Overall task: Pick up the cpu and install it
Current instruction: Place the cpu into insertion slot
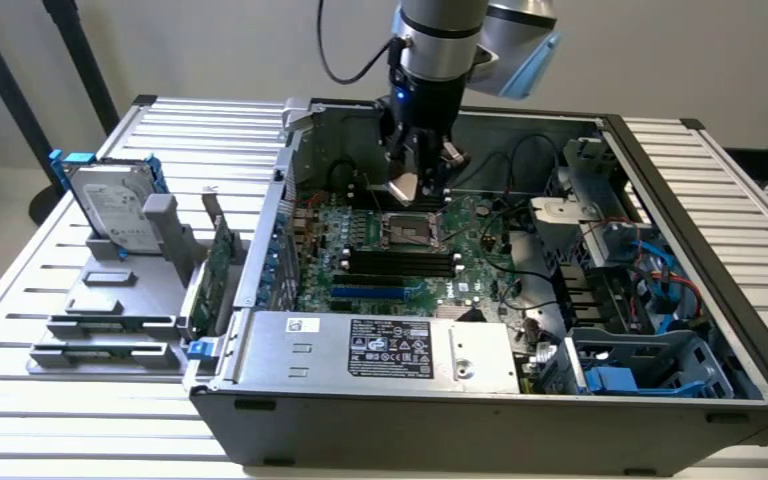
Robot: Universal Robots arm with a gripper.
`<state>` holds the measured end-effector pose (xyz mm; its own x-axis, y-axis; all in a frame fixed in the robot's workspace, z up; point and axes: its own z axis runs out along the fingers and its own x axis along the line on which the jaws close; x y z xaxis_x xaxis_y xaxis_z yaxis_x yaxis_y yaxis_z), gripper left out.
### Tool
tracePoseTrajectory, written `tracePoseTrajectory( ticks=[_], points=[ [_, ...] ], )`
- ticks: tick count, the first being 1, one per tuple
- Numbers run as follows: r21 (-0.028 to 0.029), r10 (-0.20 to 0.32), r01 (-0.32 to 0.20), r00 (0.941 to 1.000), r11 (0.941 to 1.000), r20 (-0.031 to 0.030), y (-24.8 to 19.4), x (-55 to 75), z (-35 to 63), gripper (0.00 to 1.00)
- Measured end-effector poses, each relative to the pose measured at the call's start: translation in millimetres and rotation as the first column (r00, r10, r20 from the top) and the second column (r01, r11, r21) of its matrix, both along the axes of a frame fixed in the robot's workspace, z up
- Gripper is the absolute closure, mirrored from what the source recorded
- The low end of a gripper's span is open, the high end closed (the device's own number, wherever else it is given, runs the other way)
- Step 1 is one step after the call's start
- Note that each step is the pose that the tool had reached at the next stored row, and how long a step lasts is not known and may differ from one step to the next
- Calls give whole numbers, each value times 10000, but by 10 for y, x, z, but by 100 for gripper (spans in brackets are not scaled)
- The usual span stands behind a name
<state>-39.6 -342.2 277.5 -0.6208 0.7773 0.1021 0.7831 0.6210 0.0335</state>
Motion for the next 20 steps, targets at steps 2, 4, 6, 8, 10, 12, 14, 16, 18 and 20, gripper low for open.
tracePoseTrajectory(
  ticks=[2, 4, 6, 8, 10, 12, 14, 16, 18, 20],
  points=[
    [0, -378, 378, 9993, 9993, -14, 0, 0, -14, 46],
    [0, -737, 737, 9973, 9973, -24, 0, 0, -27, 46],
    [-2, -1095, 1095, 9940, 9940, -34, 0, 0, -40, 46],
    [-3, -1451, 1451, 9894, 9894, -41, 0, 0, -54, 46],
    [-4, -1822, 1822, 9832, 9833, -48, 0, 0, -68, 46],
    [-6, -2175, 2175, 9760, 9761, -54, 0, 0, -83, 46],
    [-7, -2524, 2524, 9676, 9676, -60, 0, 0, -97, 46],
    [-9, -2882, 2882, 9575, 9576, -65, 0, -1, -111, 46],
    [-9, -3225, 3225, 9466, 9466, -69, 0, 0, -127, 46],
    [-10, -3563, 3563, 9344, 9344, -70, 0, 0, -143, 46]
  ],
)
